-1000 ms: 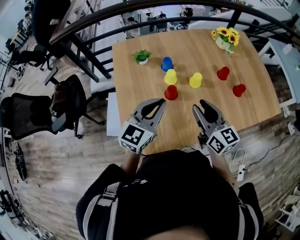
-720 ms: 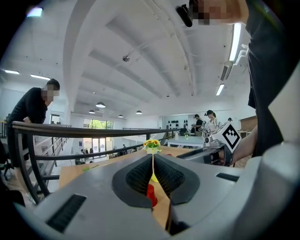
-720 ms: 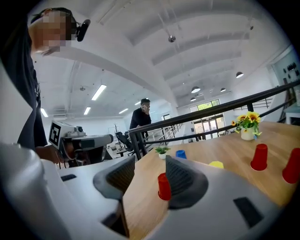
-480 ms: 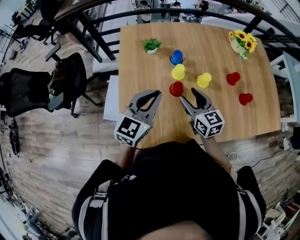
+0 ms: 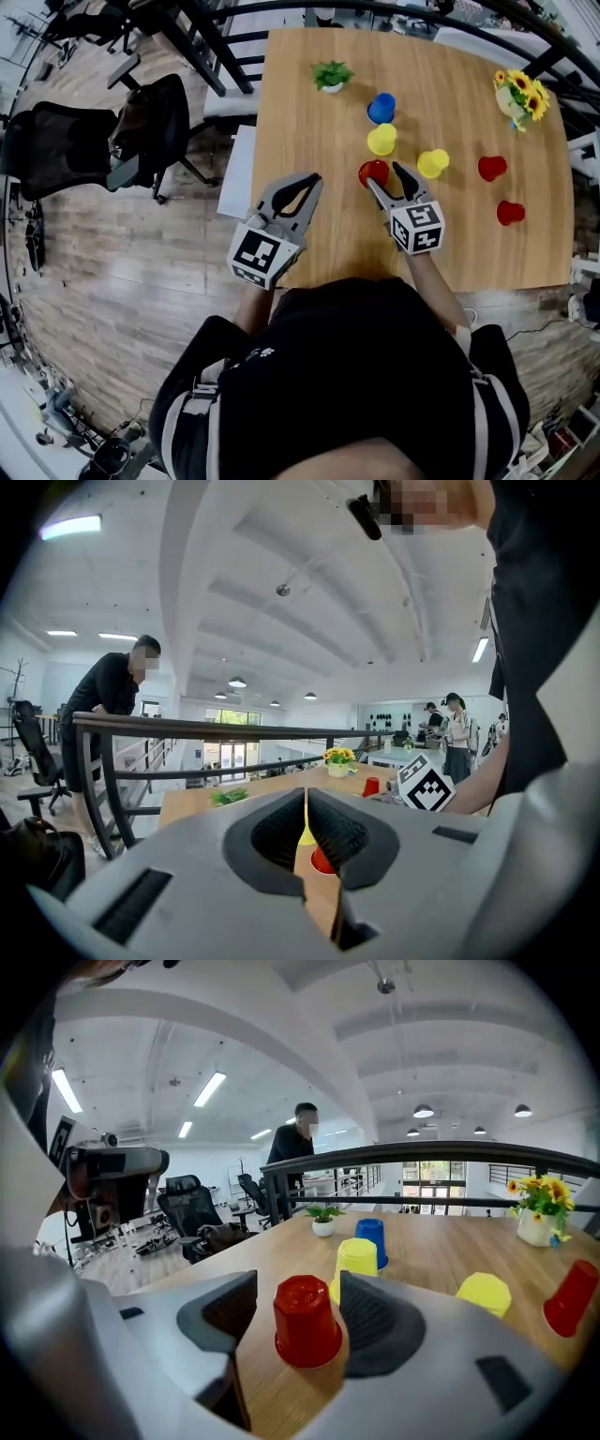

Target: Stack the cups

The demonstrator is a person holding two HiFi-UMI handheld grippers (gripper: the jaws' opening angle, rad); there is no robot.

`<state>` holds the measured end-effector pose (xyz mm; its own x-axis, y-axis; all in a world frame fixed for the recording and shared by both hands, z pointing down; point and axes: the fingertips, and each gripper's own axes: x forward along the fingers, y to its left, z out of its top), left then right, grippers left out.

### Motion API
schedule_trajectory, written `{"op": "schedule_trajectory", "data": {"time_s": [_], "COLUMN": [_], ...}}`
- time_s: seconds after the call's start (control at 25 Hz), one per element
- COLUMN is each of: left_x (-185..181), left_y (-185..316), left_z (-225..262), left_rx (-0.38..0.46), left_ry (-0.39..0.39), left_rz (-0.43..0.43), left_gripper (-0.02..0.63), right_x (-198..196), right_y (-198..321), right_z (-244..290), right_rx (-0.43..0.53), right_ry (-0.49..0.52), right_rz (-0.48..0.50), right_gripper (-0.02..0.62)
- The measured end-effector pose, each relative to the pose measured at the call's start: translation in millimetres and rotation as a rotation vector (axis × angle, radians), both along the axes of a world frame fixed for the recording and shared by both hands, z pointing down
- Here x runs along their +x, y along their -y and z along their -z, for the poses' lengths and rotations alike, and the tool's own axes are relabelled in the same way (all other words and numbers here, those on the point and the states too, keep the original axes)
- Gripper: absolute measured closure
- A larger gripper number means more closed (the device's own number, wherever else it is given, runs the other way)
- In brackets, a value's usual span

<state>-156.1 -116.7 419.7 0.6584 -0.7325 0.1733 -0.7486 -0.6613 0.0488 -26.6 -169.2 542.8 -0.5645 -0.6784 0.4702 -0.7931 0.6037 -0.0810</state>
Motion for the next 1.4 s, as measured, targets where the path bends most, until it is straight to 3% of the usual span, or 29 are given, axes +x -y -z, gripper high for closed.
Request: {"op": "schedule_trajectory", "data": {"time_s": [0.68,1.4], "left_x": [-14,15], "left_y": [-3,-23], "left_z": [-6,1], "left_rx": [-0.007,0.024], "left_ry": [0.013,0.008], "left_rz": [0.037,-0.079], "left_gripper": [0.588,0.588], "right_x": [-4,14], "right_y": [5,-68], "right_z": [-16,-2], "right_rx": [-0.023,-0.032], "right_ry": [-0.036,0.018], "right_rz": [0.01,-0.096], "right_gripper": [0.379,0.379]}}
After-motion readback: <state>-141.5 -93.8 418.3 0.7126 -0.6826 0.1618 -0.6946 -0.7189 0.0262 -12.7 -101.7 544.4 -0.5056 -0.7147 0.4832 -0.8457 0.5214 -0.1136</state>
